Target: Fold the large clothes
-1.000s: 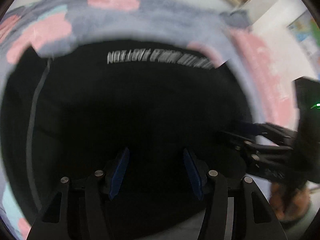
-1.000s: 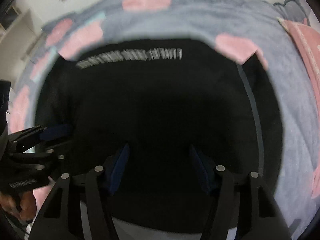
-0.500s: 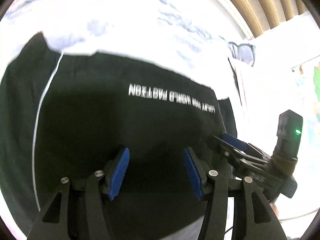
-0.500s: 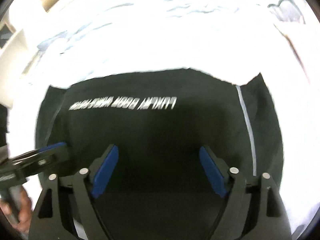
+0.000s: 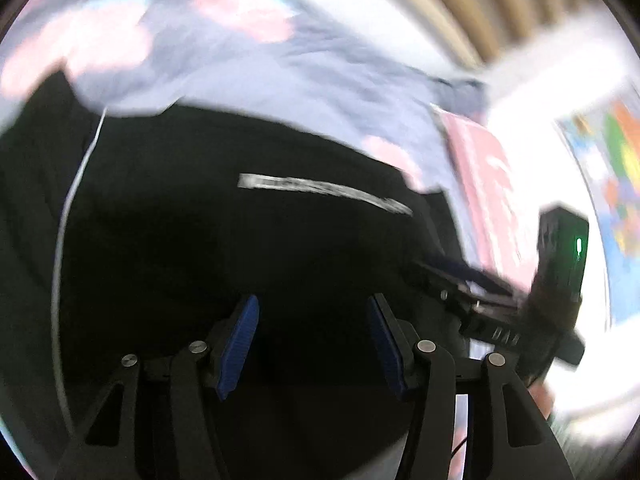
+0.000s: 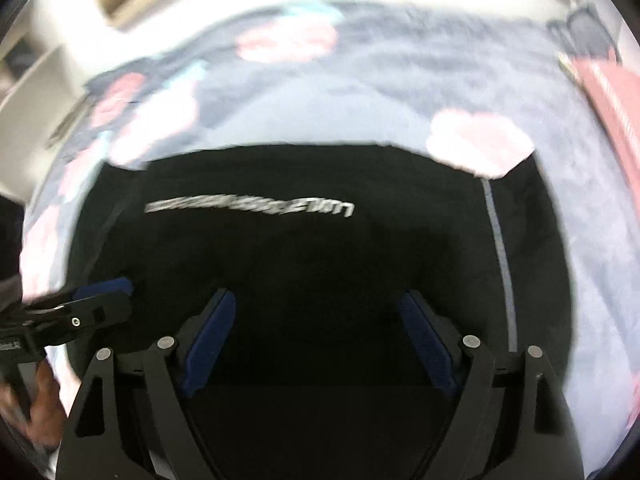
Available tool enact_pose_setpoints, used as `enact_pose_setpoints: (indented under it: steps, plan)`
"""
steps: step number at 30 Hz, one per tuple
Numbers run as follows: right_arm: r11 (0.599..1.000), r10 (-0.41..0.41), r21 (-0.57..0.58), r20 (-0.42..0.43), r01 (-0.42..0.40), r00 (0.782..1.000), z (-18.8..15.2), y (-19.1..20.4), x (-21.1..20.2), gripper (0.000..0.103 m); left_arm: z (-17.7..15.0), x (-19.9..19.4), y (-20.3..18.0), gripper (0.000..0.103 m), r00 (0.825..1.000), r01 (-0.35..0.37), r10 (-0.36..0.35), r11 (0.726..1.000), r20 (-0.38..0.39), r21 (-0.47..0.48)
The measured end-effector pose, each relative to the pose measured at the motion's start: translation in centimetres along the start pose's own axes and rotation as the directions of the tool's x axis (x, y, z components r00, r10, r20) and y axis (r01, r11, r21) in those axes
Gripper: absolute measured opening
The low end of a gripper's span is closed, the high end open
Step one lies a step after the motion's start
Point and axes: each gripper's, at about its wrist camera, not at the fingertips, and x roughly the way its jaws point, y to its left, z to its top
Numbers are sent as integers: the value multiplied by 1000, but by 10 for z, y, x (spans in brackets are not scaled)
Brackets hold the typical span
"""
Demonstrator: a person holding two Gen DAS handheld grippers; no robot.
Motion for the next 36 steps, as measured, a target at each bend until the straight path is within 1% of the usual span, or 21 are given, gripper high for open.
enact_pose_setpoints:
  steps: [1, 2, 4, 6, 7, 8, 10, 11, 13, 14, 16, 18, 19, 21, 24, 26, 28, 29, 31, 32, 36]
  plan:
    - [1000, 2, -31, 17, -1, 1000, -8, 5, -14, 87, -9, -7, -9, 58, 1000, -7, 7, 999, -4, 45]
    - [999, 1, -46, 17, 0, 1000, -15, 8, -21, 87, -16, -10, -13, 58, 1000, -11, 12, 998, -13, 64]
    - [999, 4, -47, -17, -4, 1000, -32, 11, -23, 87, -33, -11, -16, 58, 999, -31, 34, 997, -39, 70]
    - [1000, 11, -24, -88, -14, 996, -52, 14, -8, 87, -49, 1, -6, 58, 996, -51, 53, 998, -79, 19]
    - [1000, -12, -12, -130, 10, 991, -66, 7, 7, 87, -57, 8, -1, 58, 993, -72, 71, 997, -93, -11]
    - [1000, -18, 13, -184, 21, 983, -76, 4, 24, 93, -64, 18, 7, 57, 992, -87, 82, 995, -100, -45]
    - [998, -5, 62, -230, 19, 973, -81, -2, 41, 96, -68, 36, 16, 57, 992, -84, 76, 993, -100, -78]
    - [997, -6, 73, -237, 24, 971, -78, -2, 42, 96, -66, 38, 18, 57, 993, -83, 73, 991, -97, -103]
    - [995, -15, 88, -260, 39, 966, -70, -1, 38, 96, -61, 30, 14, 57, 993, -85, 72, 986, -93, -146]
    - [994, -7, 99, -260, 34, 966, -67, -2, 34, 96, -60, 23, 10, 58, 993, -96, 85, 986, -82, -140]
    - [991, 25, 133, -248, 8, 968, -65, -7, 23, 96, -63, -5, 7, 58, 990, -139, 135, 986, -42, -97]
    - [984, 64, 177, -212, -26, 975, -69, -16, 5, 96, -68, -34, 5, 58, 990, -143, 144, 985, 7, -101]
    - [980, 74, 196, -196, -35, 978, -73, -23, -4, 96, -71, -47, 7, 58, 990, -133, 137, 984, 25, -120]
    - [971, 76, 236, -182, -31, 980, -84, -36, -17, 96, -76, -71, 17, 58, 990, -121, 133, 975, 52, -189]
    - [949, 82, 313, -155, -29, 985, -99, -62, -34, 96, -80, -105, 50, 58, 983, -136, 167, 947, 81, -292]
    - [937, 67, 348, -135, -16, 989, -108, -79, -43, 96, -80, -116, 63, 58, 975, -156, 198, 932, 100, -326]
    - [925, 44, 380, -118, 4, 992, -106, -96, -50, 96, -81, -132, 83, 58, 969, -175, 226, 918, 105, -356]
    - [918, 33, 395, -113, 14, 993, -108, -112, -53, 96, -88, -152, 101, 58, 967, -176, 231, 911, 108, -373]
    - [903, 17, 428, -100, 28, 995, -102, -131, -56, 96, -87, -160, 115, 58, 964, -173, 238, 899, 117, -402]
    - [897, 10, 440, -94, 33, 996, -98, -143, -58, 96, -83, -150, 112, 59, 963, -176, 244, 894, 119, -412]
    - [885, -29, 462, -85, 66, 996, -91, -165, -57, 96, -75, -146, 131, 62, 962, -185, 252, 881, 101, -436]
